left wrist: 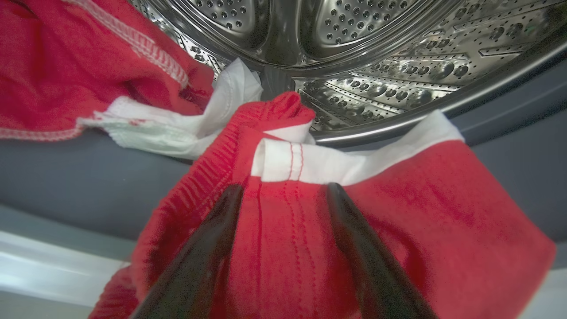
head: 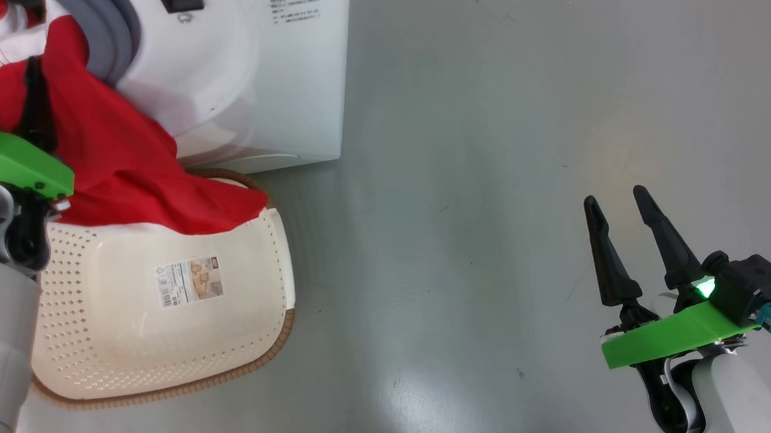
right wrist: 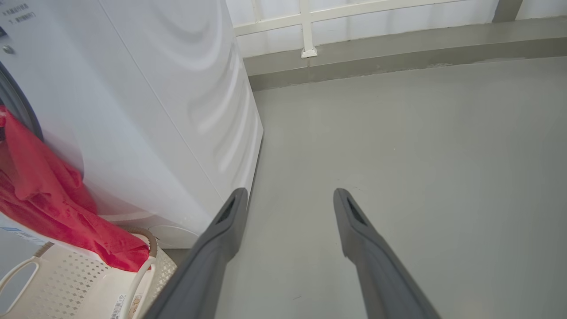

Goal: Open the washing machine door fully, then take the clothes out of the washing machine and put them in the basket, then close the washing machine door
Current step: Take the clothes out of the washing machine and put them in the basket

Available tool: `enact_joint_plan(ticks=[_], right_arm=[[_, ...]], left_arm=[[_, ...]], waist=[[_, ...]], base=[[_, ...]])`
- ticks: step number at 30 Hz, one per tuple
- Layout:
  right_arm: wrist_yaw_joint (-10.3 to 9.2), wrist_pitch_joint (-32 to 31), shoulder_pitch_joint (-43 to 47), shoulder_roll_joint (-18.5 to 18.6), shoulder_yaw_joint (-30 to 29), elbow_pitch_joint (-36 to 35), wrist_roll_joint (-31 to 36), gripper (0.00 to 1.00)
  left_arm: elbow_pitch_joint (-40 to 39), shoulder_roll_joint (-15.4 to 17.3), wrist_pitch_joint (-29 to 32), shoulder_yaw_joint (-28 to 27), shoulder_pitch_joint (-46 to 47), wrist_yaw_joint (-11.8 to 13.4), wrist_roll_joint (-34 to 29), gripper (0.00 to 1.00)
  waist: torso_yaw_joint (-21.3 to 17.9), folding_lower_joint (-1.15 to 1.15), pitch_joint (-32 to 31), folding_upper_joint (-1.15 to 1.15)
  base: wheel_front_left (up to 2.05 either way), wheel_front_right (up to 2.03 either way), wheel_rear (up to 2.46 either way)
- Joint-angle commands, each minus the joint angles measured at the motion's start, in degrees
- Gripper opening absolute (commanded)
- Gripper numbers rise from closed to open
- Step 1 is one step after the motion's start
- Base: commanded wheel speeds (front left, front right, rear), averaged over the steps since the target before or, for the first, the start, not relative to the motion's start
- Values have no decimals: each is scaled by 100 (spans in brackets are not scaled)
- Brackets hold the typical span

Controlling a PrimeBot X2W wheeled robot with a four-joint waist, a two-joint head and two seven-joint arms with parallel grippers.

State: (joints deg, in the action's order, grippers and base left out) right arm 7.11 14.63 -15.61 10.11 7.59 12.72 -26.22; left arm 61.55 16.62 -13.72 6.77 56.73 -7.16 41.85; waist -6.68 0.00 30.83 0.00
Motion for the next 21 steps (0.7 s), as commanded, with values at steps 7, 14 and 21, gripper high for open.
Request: enact_joint_plan(ticks=[7, 14, 21], right_arm=[[37, 37, 13, 21, 70, -137, 22, 100], [37, 37, 42, 26, 36, -121, 20, 100], [37, 37, 106, 8, -18, -90, 30, 100]], left_arm=[[-49, 346, -98, 370, 125, -33, 339, 13], [-229, 354, -124, 453, 26, -33, 539, 0], [-934, 224, -127, -190, -579, -33, 429, 0]], waist=[[5, 0, -50, 0], [62, 0, -125, 0], [194, 0, -311, 0]], base=[[0, 0, 0], [0, 0, 0], [0, 0, 0]])
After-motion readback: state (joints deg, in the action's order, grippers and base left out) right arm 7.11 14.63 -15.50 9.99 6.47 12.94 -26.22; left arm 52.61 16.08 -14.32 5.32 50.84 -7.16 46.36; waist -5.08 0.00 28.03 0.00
